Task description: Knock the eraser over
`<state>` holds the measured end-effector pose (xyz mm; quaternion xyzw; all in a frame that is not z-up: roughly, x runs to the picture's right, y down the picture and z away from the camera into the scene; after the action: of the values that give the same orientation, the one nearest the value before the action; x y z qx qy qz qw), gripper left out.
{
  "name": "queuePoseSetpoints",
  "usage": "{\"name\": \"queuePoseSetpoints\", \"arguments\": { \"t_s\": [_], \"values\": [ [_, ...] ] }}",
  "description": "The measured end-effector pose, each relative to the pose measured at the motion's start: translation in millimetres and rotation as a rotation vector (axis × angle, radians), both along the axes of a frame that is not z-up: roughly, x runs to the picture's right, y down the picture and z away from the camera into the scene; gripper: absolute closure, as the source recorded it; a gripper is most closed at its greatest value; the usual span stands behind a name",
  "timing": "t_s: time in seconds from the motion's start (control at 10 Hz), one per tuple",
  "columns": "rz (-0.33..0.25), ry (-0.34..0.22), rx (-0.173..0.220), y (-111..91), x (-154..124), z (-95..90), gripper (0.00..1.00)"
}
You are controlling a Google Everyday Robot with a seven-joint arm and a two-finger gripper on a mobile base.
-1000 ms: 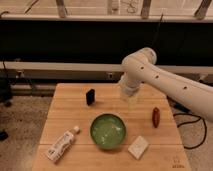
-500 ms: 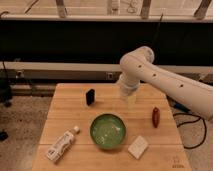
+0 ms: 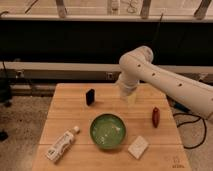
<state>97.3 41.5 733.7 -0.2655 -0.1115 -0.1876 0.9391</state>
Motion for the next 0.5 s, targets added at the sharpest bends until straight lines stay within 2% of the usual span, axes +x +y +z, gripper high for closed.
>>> {"name": "queuePoseSetpoints", "arguments": {
  "t_s": [0.2,0.5],
  "values": [
    [-0.007,-0.017,-0.010,1,-3,5.2,0.20],
    [-0.025,-0.055,-0.023,7,-20,26.4,0.20]
  ]
}}
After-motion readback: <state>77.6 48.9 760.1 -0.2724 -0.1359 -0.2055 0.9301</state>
